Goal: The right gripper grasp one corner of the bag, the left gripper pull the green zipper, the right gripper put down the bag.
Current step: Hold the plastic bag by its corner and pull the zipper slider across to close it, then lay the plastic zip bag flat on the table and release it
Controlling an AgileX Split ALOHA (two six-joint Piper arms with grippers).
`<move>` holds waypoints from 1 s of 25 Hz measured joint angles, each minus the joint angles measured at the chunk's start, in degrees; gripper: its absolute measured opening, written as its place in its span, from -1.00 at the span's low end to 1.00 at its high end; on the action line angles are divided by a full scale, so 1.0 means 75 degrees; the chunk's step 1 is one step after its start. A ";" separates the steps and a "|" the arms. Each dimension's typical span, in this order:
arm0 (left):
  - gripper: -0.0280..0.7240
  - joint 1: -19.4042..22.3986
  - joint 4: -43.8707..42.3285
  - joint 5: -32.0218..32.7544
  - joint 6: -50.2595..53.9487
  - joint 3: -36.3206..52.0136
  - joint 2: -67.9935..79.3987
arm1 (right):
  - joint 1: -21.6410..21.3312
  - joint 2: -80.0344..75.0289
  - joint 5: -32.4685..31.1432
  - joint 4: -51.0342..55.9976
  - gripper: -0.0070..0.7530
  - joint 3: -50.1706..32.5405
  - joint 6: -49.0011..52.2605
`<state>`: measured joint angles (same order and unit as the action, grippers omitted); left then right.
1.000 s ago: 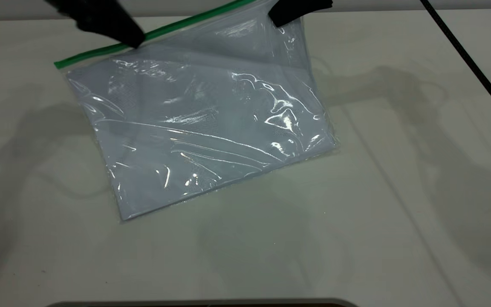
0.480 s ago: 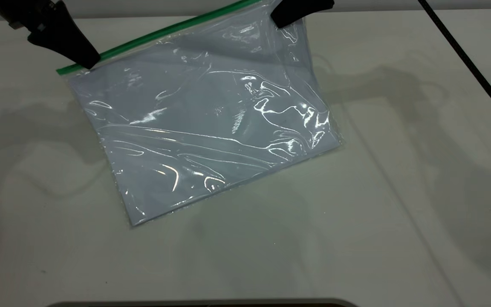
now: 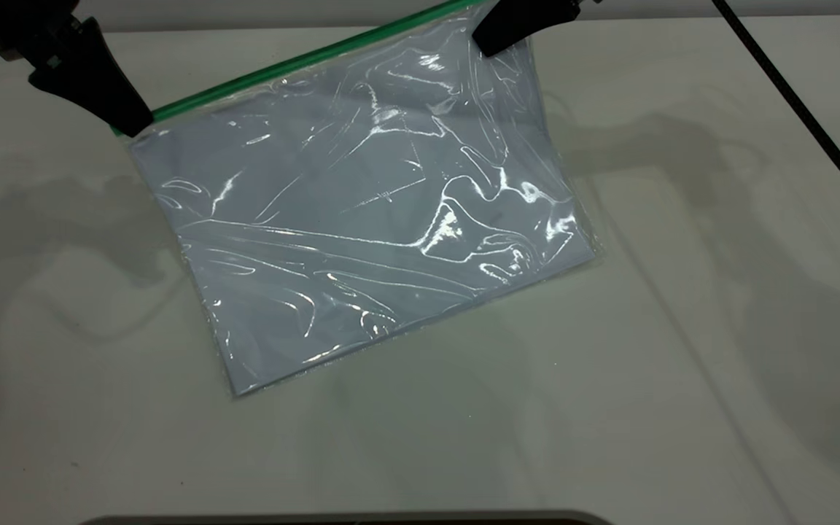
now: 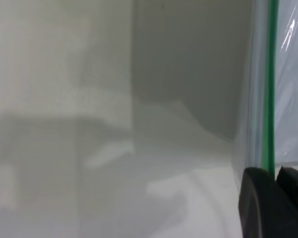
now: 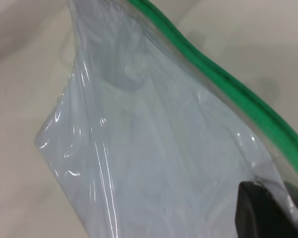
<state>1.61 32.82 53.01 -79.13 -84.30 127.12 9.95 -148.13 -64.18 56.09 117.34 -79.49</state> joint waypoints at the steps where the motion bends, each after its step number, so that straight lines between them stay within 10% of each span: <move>1: -0.78 0.0000 0.0000 0.0000 0.0000 0.0000 0.0000 | 0.0000 0.0000 0.0000 0.0000 -0.89 0.0000 0.0019; 9: -0.61 0.0009 -0.0018 -0.0016 0.0021 0.0000 0.0000 | -0.0013 0.0000 0.0009 -0.0096 -0.58 0.0000 0.0624; 19: 0.41 0.0060 -0.0107 -0.0115 0.1442 -0.0040 -0.0019 | -0.0113 0.0000 0.0283 -0.1014 0.51 0.0135 0.2319; 25: 0.54 0.0060 -0.0716 0.0145 0.3547 -0.0751 -0.0666 | -0.0144 0.0530 -0.0214 -0.2718 0.48 0.1209 0.3880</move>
<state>2.06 27.45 54.10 -52.53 -89.94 122.13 8.87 -144.16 -65.79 35.71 126.40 -50.40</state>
